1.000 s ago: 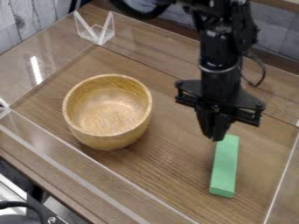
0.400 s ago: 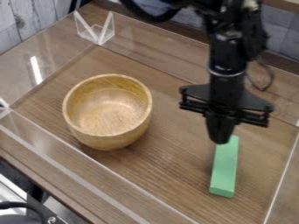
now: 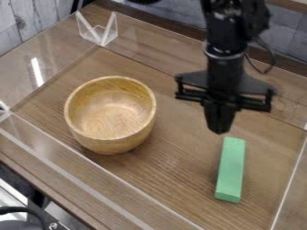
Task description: Put green object into wooden bowl
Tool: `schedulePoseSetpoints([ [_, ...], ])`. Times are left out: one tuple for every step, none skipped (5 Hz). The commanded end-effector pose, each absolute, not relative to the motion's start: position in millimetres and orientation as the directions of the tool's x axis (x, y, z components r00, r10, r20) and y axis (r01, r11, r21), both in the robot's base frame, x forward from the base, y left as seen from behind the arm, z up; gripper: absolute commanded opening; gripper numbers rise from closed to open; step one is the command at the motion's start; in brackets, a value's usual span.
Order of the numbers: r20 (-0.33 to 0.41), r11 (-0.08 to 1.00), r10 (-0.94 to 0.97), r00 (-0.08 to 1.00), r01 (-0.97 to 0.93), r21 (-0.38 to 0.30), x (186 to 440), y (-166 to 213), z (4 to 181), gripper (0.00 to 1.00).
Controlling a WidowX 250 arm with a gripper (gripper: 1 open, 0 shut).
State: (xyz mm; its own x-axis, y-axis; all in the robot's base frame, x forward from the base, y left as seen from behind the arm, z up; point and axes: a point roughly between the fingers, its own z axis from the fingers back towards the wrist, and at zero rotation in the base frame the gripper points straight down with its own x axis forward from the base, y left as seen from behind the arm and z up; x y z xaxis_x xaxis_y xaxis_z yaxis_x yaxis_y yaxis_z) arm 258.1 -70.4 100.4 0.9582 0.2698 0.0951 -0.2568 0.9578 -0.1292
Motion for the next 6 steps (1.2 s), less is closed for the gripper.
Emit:
schedulePoseSetpoints([
  [0.136, 0.942, 0.321, 0.937, -0.301, -0.149, 259.9, -67.8, 111.1, 0.00],
  [0.135, 0.945, 0.312, 0.940, -0.292, -0.148, 253.2, -74.3, 108.5, 1.00],
  [0.136, 0.946, 0.309, 0.941, -0.289, -0.150, 246.8, -83.0, 104.6, 1.00],
  [0.146, 0.936, 0.337, 0.930, -0.314, -0.159, 245.1, -83.0, 104.9, 0.00],
  [0.149, 0.929, 0.357, 0.922, -0.334, -0.159, 244.3, -79.8, 107.5, 0.00],
  [0.145, 0.951, 0.291, 0.946, -0.269, -0.153, 245.7, -89.0, 96.3, 0.00],
])
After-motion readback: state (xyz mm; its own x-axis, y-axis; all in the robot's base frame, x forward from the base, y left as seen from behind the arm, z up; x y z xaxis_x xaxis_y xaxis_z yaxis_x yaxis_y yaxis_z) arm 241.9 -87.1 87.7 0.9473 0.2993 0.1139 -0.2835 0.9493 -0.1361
